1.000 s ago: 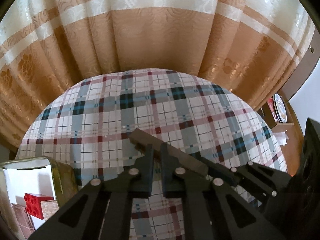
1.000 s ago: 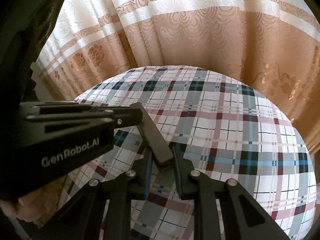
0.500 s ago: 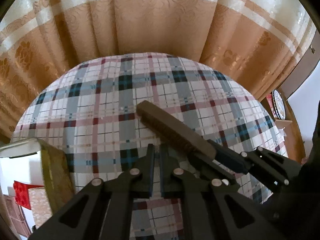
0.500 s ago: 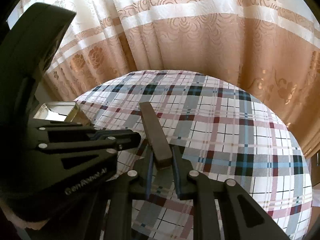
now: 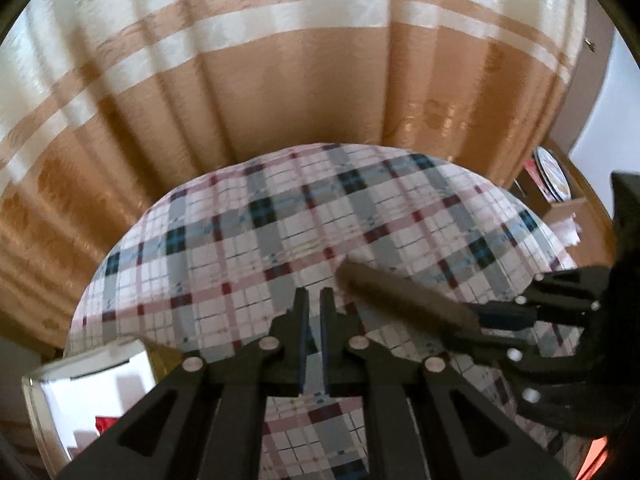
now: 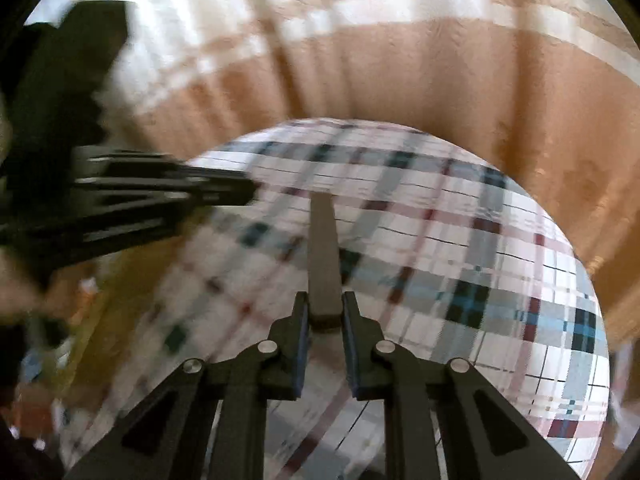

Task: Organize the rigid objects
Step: 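Open the left tool to release the brown bar while the right tool holds it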

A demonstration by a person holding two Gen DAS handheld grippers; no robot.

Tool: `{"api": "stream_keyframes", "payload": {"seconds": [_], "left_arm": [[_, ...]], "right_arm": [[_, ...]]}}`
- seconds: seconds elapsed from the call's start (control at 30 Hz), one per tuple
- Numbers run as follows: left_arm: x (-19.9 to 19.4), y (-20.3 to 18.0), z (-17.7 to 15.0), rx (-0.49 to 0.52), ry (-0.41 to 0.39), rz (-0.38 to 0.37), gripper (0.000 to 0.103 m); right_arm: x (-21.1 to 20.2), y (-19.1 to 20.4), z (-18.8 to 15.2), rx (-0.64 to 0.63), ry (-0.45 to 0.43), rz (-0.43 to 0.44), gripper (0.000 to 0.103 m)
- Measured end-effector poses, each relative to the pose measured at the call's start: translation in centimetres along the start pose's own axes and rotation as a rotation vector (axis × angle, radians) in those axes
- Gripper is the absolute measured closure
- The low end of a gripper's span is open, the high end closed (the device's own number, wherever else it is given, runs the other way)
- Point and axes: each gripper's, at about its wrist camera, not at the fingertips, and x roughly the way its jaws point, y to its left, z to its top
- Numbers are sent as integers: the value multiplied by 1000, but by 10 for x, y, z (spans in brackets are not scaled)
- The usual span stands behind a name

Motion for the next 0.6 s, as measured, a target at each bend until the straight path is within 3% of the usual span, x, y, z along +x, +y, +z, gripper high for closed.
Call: {"api": "stream_keyframes", "payload": {"seconds": [0.13,0.23,0.3,0.37,0.43,0.53,0.6], "left_arm": [[2,-13,-1,70,5,-9,99],[5,-17,-4,92,20,-9,99],[3,-23,-3,165,1,-3,99],[-1,-30,-2,253,-19,-3,92],[-2,-38,2,342,-29,-14,71],[1,-44,7,410,-25,-58,68],[9,-45,8,441,-4,-47,68]], "right_arm": [[-3,15,-7,-138,74,-60,86],[2,11,-13,-157,114,-93,86],[0,6,-14,-142,110,-76,86],[-1,1,-15,-139,117,-63,86],[-1,-2,-14,-139,125,-51,86],[0,-9,-10,-135,140,-20,86],[0,-13,-8,-127,146,1,86]]}}
